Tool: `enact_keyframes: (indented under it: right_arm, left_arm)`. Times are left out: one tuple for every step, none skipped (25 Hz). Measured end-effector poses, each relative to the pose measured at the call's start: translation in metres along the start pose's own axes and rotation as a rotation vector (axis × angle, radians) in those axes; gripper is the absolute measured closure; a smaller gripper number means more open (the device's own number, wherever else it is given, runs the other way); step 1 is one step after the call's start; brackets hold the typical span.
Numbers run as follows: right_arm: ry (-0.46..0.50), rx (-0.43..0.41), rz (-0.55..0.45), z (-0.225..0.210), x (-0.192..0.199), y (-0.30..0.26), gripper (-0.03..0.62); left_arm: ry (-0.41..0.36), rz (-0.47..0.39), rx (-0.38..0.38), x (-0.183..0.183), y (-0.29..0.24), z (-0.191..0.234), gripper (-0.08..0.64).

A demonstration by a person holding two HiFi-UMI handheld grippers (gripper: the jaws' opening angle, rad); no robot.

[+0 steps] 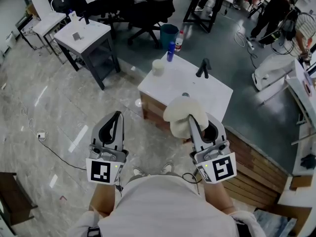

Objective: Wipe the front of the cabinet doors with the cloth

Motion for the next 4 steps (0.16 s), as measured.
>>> enact_keyframes:
  right_arm:
    - [0.001,0.001,0.000,0.0001,0.0001,0.0001,0.517]
    - [0.002,0.002,0.000,0.0003,0.0000,0.0001,0.517]
    - [0.004,0.003,0.000,0.0003,0.0000,0.0000,0.517]
    - [0.005,0.004,0.000,0.0004,-0.0001,0.0000,0.517]
  left_arm:
    - [0.000,0.000,0.001,0.0004,-0.0001,0.0000,0.541]
    - [0.001,0.000,0.002,0.0007,-0.0002,0.0000,0.541]
    - [0.001,-0.001,0.003,0.0009,-0.0004,0.0000,0.541]
    - [0.001,-0.001,0.004,0.0010,-0.0007,0.0000,0.541]
Point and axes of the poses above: the fingertips, and each gripper's own axes: y backward along the fingers, z to its left, x out of its underside, the point moved 4 cm from there along y, backward along the fingers, and after that the axes turned 9 degrees about z, right-handed, at the moved point
